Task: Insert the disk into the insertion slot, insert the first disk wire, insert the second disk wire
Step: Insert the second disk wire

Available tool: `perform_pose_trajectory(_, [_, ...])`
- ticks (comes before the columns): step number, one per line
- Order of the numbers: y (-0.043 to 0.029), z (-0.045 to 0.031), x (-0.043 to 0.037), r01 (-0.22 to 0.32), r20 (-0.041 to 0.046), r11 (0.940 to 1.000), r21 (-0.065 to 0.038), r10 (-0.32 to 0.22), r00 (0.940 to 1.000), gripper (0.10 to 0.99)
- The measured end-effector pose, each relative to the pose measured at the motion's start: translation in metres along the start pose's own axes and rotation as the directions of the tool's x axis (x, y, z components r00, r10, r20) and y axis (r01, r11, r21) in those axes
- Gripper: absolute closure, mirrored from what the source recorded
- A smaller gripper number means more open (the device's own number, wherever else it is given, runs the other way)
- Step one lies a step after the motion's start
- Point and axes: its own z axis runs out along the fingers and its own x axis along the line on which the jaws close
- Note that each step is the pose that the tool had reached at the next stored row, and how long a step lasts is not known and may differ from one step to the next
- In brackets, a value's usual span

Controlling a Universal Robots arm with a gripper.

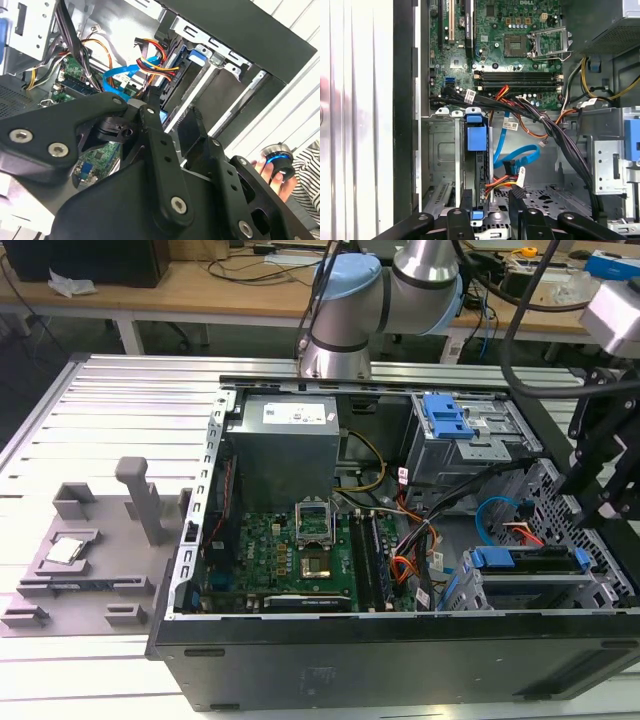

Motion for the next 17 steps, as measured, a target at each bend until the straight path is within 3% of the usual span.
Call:
perform_pose_trajectory(4, [0.0006,-0.0004,0.0,0.0,-0.0001,1.0,0.0,0.0,1.0,0.663])
perform_pose_trajectory(17, [0.0157,0.0004,0.0002,0.0,0.0001,1.0,0.0,0.0,1.0,0.663])
